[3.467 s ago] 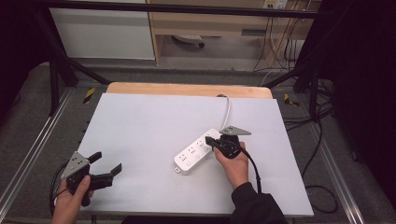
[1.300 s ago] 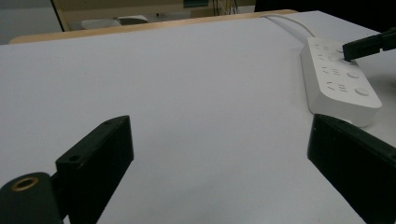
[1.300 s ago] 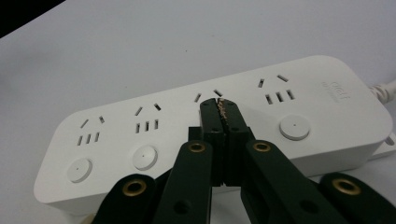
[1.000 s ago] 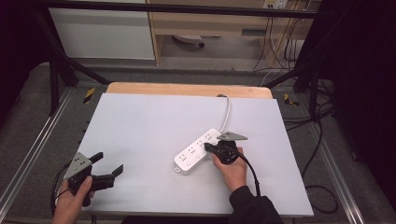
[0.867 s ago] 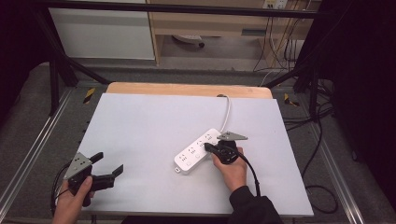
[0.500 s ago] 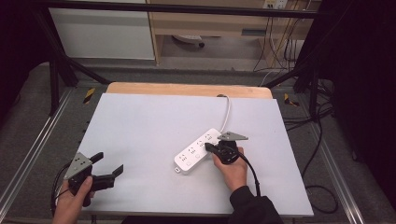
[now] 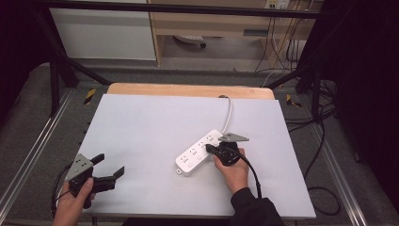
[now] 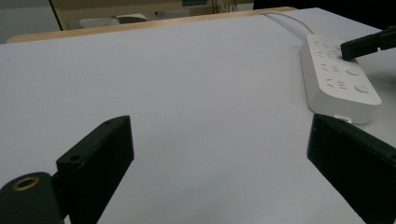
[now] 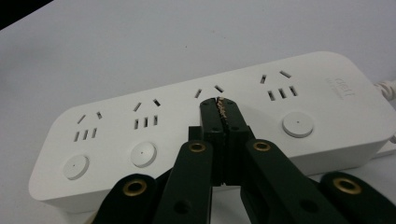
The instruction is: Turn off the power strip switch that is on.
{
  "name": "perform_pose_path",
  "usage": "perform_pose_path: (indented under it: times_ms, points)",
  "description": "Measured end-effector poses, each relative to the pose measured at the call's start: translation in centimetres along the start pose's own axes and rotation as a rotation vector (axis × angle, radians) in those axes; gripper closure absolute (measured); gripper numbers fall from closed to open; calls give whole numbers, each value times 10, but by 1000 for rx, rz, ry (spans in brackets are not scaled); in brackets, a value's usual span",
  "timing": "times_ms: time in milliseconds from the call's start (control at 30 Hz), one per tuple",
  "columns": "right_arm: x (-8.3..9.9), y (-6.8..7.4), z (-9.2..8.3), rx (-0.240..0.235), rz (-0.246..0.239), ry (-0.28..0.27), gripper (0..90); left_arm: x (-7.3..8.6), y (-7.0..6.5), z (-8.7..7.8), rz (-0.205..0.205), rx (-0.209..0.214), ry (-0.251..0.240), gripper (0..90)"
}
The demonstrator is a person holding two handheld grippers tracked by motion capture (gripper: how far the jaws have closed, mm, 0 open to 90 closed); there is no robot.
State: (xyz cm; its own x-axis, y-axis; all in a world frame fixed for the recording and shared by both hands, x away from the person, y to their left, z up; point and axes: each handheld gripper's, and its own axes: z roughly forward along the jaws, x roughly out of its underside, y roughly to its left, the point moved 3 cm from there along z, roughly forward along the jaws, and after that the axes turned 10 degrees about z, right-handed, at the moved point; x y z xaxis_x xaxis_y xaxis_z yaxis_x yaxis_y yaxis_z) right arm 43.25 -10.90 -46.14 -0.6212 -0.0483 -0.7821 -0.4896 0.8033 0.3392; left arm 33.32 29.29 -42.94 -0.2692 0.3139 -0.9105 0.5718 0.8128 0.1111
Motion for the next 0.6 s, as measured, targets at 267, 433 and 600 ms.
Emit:
perform_pose_path:
  times_ms: [267,433,600]
  points:
    - [1,-1,0,-11,1,-8,900,0,0,0,0,-2,3,70]
    - [1,-1,0,-9,-5,-6,900,0,0,0,1,-1,4,70]
    - [1,-1,0,-11,-8,-3,900,0,0,0,0,-1,4,70]
